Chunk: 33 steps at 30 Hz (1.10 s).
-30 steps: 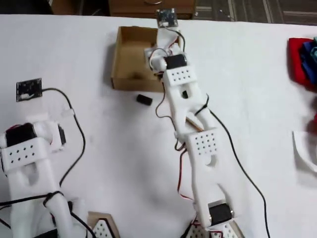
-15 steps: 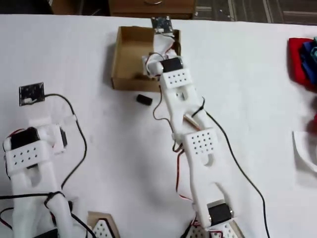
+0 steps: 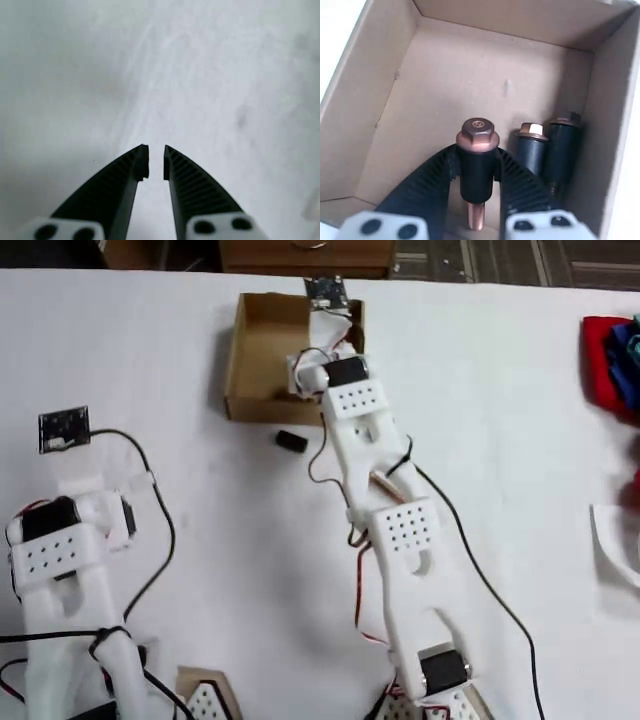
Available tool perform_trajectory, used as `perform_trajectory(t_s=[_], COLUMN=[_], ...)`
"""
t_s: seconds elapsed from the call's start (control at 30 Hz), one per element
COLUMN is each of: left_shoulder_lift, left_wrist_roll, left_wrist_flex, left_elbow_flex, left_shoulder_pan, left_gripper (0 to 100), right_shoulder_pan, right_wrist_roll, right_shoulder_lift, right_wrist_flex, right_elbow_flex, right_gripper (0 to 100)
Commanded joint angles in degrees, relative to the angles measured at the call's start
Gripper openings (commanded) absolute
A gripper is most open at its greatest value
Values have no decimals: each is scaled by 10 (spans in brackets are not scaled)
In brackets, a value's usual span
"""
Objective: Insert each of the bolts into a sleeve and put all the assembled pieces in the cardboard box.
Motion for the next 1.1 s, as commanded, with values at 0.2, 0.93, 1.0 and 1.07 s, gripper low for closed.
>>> perform_trajectory(t_s=[0.2,0.93,1.0,1.07], left_shoulder_lift=[-8,-8,-8,-8], left_wrist_roll=[1,1,1,1], left_wrist_flex=[-6,-4,-4,-4], left_elbow_flex=[-6,-4,-3,-2], left_shoulder_pan=[-5,-5,-5,-5], left_gripper=[72,73,73,72], right_shoulder_pan=[2,16,17,18], right_wrist_roll=[-4,-4,0,0], right_shoulder_lift=[-7,25,22,15], right_wrist_flex=[2,5,6,8], right_elbow_flex=[-9,-16,-33,-59], right_gripper=[22,194,173,144])
